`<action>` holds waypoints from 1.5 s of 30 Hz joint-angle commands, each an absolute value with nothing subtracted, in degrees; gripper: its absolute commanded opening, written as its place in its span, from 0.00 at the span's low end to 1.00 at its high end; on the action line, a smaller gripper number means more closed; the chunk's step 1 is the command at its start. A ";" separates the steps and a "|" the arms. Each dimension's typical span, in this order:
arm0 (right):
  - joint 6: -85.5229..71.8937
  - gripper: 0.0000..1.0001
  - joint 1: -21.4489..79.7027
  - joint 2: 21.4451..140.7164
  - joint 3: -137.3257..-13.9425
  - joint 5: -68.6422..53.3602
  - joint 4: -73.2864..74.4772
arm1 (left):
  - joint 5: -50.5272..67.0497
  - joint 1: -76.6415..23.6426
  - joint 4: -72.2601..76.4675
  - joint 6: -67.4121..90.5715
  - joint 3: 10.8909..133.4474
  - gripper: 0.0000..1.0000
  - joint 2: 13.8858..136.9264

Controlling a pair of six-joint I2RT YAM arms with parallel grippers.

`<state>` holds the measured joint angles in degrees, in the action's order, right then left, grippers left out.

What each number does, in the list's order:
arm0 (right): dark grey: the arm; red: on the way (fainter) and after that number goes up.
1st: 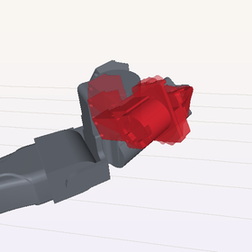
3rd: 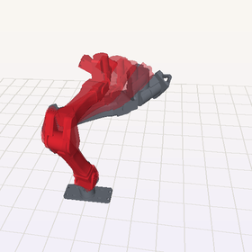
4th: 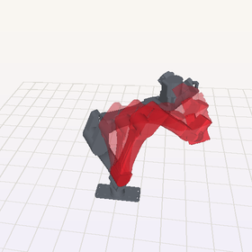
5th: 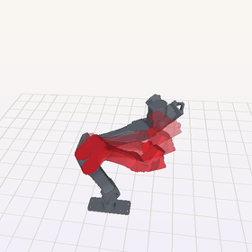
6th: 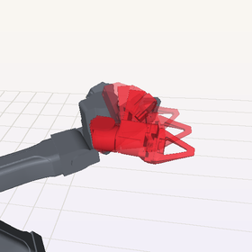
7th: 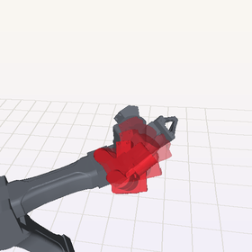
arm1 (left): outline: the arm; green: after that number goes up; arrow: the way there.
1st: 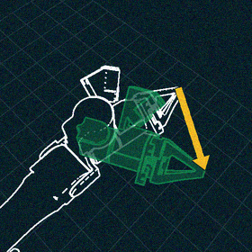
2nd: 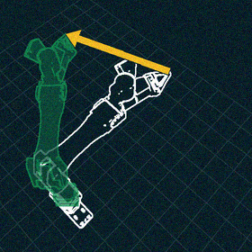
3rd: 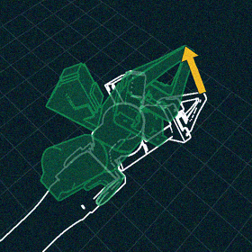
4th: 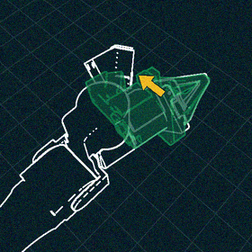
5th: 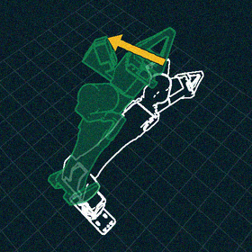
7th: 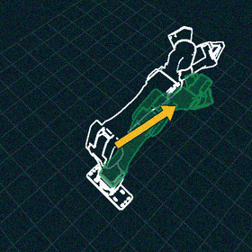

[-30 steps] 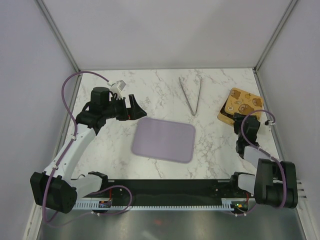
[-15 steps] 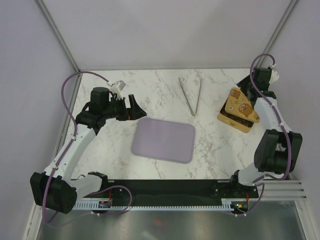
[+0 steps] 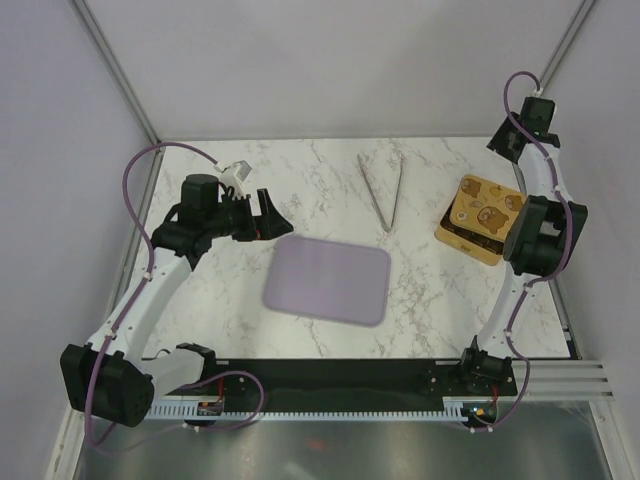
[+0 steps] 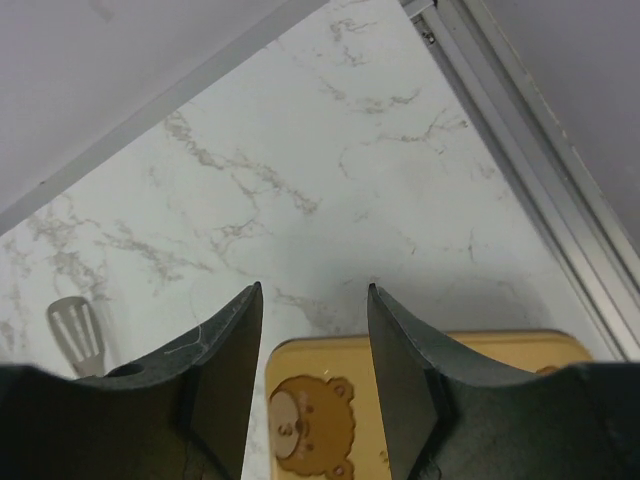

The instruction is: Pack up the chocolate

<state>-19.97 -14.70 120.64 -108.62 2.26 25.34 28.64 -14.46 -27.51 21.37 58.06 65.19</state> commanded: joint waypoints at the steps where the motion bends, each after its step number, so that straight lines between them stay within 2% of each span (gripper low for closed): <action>1: -15.39 0.54 -17.13 126.29 -116.79 0.88 32.86 | 28.65 -14.15 -26.19 19.25 58.10 1.00 64.34; 6: -13.45 0.54 -19.16 130.51 -121.55 3.76 35.59 | 28.39 -13.98 -26.19 19.16 58.62 1.00 64.60; 17: -16.43 0.59 -21.09 129.90 -117.87 18.98 38.32 | 29.88 -13.71 -26.19 19.34 58.80 1.00 64.07; 45: -18.55 0.58 -18.99 131.66 -112.94 15.56 35.51 | 31.55 -13.01 -26.10 19.77 58.89 1.00 63.63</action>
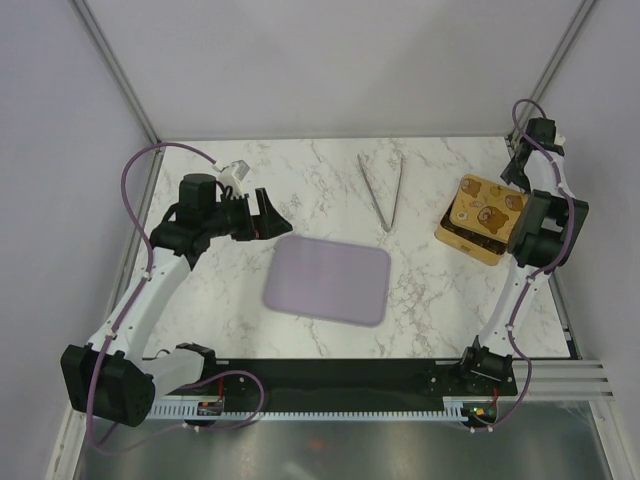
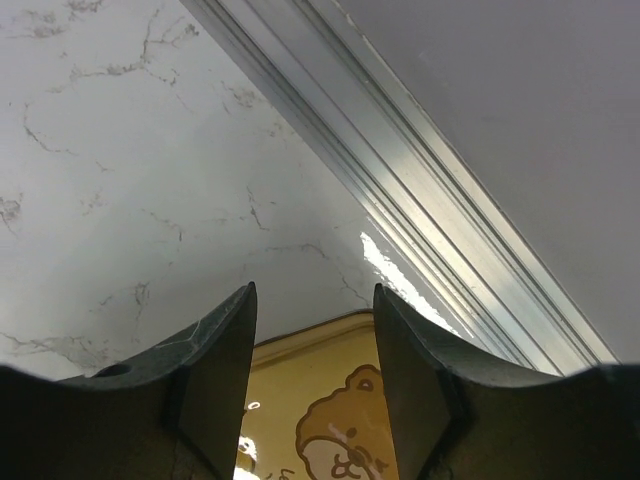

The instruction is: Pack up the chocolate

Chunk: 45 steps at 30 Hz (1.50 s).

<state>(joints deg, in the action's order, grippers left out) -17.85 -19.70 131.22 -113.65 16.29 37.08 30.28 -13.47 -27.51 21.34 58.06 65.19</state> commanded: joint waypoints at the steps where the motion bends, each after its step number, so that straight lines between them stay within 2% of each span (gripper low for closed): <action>1: -18.54 0.58 -18.90 131.57 -112.68 15.38 35.42 | 31.64 -12.83 -26.10 19.78 58.89 1.00 63.72; 24: -16.35 0.57 -18.19 120.06 -102.48 18.98 34.20 | 33.57 -11.69 -25.14 20.65 58.45 1.00 63.28; 37: -8.97 0.58 -13.63 121.55 -108.02 14.15 29.36 | 33.40 -11.51 -24.96 20.57 58.27 1.00 63.28; 45: -6.86 0.64 -12.75 126.38 -113.64 7.73 26.98 | 33.40 -11.08 -25.05 20.57 58.36 1.00 63.19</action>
